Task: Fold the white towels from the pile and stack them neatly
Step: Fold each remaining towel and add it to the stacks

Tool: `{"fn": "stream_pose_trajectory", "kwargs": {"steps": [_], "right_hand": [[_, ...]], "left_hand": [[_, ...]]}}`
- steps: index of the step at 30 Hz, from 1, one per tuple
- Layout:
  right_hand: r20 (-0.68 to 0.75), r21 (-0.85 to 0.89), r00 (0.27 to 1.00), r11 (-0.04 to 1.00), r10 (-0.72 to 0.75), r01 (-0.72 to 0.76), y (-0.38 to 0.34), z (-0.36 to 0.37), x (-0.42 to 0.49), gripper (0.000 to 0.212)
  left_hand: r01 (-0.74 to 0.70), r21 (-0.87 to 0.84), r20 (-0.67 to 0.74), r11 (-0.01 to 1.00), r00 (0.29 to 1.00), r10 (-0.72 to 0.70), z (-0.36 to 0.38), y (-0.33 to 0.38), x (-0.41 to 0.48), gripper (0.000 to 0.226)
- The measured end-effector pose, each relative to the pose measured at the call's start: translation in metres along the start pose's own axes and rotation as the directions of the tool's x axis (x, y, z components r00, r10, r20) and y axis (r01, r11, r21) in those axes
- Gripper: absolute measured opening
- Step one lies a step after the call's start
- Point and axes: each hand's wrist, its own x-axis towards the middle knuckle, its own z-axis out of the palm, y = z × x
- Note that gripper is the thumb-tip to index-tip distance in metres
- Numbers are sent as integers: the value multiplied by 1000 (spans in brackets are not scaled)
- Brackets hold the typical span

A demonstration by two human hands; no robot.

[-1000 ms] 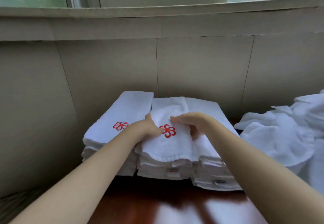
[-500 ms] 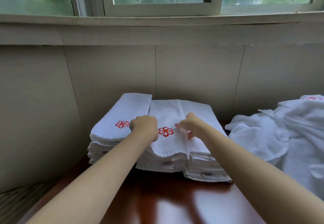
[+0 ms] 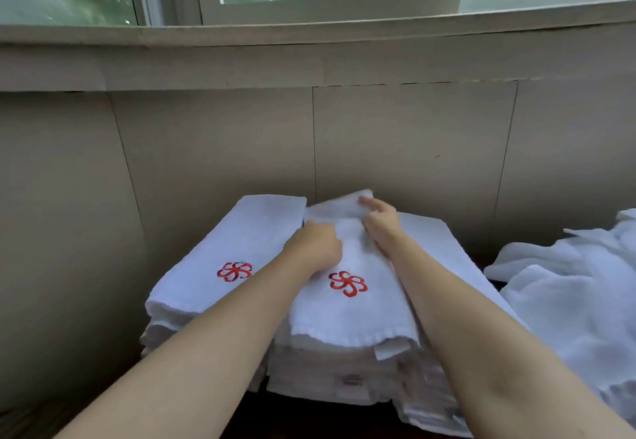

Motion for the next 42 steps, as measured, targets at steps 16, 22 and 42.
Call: {"fn": "stream_pose_trajectory", "kwargs": {"steps": [16,22,42], "right_hand": [[245,-555,815,765,526,-327,-35,-12,-81,38],[307,-470,811,820,498,-326,-49,-28,-153,41],[-445,-659,894,654,61,-372,-79,-395,-311,26]], "left_hand": [[-79,338,52,938,997,65,23,-12,-88,60],[-125,442,-12,888,989,145,24,-11,-129,63],[-484,20,13,875,875,484,53,189,-205,51]]}}
